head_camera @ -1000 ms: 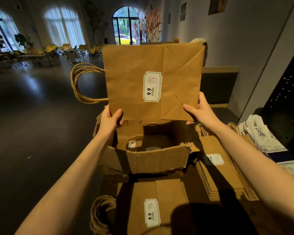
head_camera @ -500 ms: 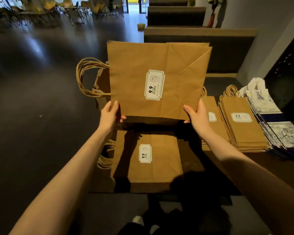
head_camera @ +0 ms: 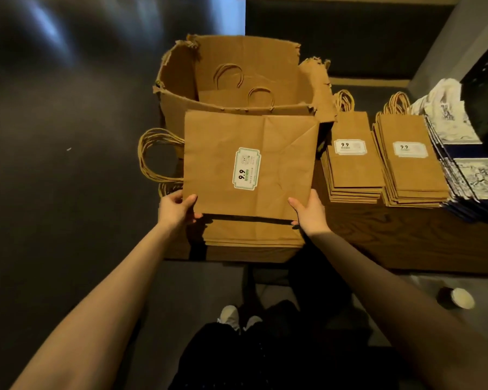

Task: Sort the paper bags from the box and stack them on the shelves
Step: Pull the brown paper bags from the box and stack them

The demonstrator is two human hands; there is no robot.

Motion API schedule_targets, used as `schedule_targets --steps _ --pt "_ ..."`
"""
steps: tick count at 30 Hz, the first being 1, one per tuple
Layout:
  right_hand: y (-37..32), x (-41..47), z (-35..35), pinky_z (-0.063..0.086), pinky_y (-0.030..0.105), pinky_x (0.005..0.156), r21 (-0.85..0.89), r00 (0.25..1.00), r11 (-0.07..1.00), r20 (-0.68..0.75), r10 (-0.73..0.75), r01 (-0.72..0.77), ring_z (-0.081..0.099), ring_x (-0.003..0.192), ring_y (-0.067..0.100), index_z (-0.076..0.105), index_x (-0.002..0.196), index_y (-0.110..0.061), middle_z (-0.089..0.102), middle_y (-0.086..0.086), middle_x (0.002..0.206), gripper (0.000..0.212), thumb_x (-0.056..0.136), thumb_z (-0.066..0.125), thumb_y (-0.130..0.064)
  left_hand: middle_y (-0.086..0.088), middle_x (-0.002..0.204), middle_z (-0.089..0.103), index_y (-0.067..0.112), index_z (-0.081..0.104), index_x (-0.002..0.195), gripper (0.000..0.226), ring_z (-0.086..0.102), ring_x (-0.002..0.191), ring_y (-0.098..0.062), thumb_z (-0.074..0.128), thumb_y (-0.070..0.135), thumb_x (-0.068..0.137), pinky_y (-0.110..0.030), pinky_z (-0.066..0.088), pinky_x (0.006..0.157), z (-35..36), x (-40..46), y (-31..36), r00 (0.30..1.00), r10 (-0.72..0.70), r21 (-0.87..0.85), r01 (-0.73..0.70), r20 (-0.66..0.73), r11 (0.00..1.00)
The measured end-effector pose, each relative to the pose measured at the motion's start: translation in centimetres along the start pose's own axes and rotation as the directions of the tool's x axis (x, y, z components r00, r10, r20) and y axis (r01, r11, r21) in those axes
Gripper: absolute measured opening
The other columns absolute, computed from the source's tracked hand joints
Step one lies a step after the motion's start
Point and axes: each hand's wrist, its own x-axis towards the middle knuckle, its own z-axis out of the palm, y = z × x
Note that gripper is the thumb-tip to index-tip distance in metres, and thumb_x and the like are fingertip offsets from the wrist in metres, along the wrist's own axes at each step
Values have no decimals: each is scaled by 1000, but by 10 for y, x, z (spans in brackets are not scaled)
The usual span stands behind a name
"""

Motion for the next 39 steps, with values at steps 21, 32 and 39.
schedule_targets --steps 21,32,39 --pt "12 8 20 31 41 107 -364 989 920 -46 142 -149 37 129 34 37 139 -7 36 17 140 50 95 52 -26 -13 113 62 2 55 118 41 63 96 -27 63 29 88 -40 54 82 -8 1 -17 976 -210 258 218 -61 941" --pt "-93 38 14 46 29 78 -162 973 959 21 -232 232 58 98 18 65 103 -18 64 -1 100 20 95 49 -25 -2 77 62 17 58 73 25 57 76 -16 53 32 92 -32 46 75 -2 12 73 992 106 314 -81 -63 946" --pt "-169 75 4 42 25 64 -120 885 877 33 -465 466 53 70 12 54 100 -23 54 -6 71 6 94 53 -25 -2 77 62 14 60 88 17 60 74 -18 49 25 96 -30 50 66 13 53 160 959 283 144 -283 19 948"
